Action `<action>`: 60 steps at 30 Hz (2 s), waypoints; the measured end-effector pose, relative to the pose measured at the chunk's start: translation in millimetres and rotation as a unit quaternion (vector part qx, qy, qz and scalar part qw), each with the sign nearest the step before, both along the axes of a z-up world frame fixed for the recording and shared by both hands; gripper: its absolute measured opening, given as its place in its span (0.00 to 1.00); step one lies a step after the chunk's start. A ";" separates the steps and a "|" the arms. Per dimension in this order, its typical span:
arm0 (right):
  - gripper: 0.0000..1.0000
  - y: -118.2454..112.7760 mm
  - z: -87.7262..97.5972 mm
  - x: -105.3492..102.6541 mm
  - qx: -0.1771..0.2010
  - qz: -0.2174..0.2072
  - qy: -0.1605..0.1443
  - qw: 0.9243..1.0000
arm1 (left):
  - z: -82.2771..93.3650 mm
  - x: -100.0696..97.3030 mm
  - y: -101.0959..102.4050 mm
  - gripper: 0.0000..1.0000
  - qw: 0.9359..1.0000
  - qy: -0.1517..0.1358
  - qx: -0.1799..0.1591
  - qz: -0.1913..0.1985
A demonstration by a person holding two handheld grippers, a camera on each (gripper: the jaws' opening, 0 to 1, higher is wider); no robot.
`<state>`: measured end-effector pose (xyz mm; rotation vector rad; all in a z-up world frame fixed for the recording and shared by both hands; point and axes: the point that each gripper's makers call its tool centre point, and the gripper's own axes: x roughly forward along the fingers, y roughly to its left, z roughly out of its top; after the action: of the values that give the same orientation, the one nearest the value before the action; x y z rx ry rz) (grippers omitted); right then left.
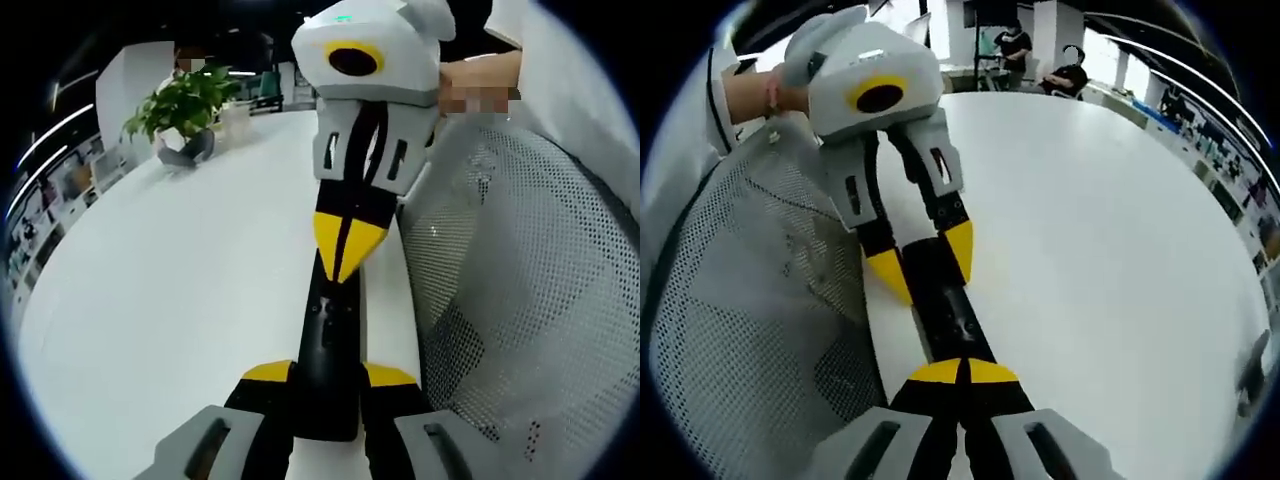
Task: Press the specified remote control buttons in sequence, fully releasing each button before pressing the next.
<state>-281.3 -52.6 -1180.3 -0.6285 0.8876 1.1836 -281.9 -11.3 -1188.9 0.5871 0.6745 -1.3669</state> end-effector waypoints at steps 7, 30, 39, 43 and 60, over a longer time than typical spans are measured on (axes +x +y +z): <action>0.00 -0.8 -0.9 2.1 -0.004 -0.036 0.018 0.999 | -0.3 -0.1 -0.2 0.24 1.000 -0.001 0.008 -0.009; 0.00 11.1 0.0 1.4 -0.006 -0.004 -0.011 1.000 | -0.5 -0.7 -0.5 0.24 1.000 -0.001 0.014 -0.013; 0.00 9.8 1.7 0.2 0.026 -0.033 -0.005 0.999 | -0.7 -0.6 -0.7 0.24 1.000 0.000 0.016 -0.011; 0.00 16.2 1.7 -11.2 0.034 -0.016 0.003 0.999 | -0.9 -0.5 -0.9 0.24 1.000 0.001 0.020 -0.014; 0.00 21.8 -5.6 -16.3 -0.019 0.033 -0.027 0.999 | -0.8 -1.5 -1.0 0.24 1.000 0.001 0.019 -0.011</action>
<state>-297.5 -30.8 -1185.9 -0.7220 0.8512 1.2050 -283.5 -12.3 -1189.6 0.6242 0.6995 -1.3775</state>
